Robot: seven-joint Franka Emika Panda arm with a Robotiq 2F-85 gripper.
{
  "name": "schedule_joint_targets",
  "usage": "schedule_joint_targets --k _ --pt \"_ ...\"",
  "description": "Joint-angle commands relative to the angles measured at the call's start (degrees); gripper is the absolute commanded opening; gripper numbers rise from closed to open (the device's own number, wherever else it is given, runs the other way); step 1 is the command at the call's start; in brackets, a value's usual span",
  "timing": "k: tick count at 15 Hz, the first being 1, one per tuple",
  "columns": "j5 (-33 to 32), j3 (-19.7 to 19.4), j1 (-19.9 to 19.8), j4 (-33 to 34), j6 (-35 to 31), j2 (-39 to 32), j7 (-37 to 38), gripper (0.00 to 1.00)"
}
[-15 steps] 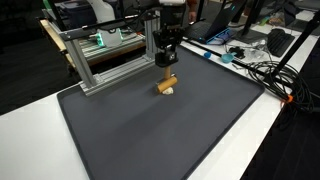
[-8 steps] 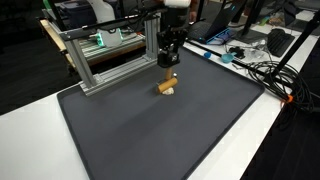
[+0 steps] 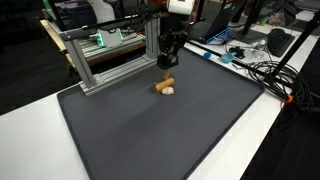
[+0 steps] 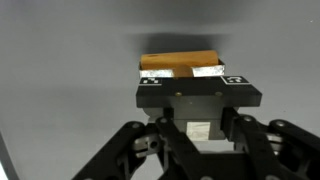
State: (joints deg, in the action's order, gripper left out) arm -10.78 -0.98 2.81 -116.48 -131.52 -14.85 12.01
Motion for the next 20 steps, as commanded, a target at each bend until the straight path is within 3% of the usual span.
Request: schedule_joint_targets --k 1,3,7,20 --pt "5.47 0.29 -1.78 2.78 -0.35 -1.99 -2.58 0.23" --pt "8.68 0.38 -3.04 3.98 0.21 -1.89 -4.92 0.23" --pt "8.08 -0.31 -3.80 5.58 2.09 -1.66 -7.99 0.23" --pt "6.21 -0.47 -1.64 8.64 1.91 -5.77 -4.93 0.23"
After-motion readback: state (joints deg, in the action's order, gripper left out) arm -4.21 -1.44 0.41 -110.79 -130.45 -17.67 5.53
